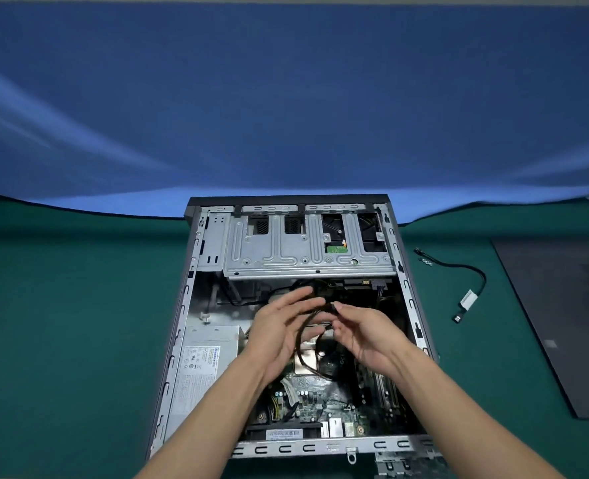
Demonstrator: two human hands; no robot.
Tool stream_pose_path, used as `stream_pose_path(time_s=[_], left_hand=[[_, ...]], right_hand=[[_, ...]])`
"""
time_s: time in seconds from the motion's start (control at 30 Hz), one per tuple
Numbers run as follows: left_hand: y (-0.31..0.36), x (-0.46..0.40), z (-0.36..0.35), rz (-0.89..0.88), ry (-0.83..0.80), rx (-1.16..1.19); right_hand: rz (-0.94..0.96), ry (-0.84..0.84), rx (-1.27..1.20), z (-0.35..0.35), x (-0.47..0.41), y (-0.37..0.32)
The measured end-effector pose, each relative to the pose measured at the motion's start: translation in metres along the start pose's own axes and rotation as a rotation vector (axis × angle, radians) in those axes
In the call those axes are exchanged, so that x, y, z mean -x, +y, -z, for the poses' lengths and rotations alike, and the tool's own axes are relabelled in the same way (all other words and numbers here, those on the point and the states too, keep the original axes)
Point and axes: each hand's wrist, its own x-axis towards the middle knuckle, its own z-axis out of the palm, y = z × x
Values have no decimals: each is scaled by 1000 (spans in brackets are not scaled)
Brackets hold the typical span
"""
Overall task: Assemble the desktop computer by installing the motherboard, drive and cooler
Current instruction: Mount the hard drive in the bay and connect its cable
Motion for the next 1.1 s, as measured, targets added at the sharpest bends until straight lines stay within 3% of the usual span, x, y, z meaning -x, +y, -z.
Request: stream_pose_path(time_s=[0.17, 0.3, 0.5, 0.6, 0.8, 0.97, 1.1], left_hand=[[-13, -2, 4, -253, 86, -626], [-21, -1, 0, -408, 60, -697], [-34, -7, -6, -724, 210, -896], [-29, -18, -3, -740, 265, -1005], [-28, -43, 6, -591, 346, -1153], [-30, -56, 3, -663, 199, -1463], [-36, -59, 2, -699, 158, -1456]], right_hand=[[-60, 38, -119, -4, -7, 6], [-21, 106, 93, -3, -14, 11], [45, 102, 142, 2, -17, 16], [157, 187, 402, 5, -22, 22], [354, 331, 949, 15, -23, 31], [450, 314, 1174, 23, -25, 31], [467, 286, 1297, 25, -32, 26]])
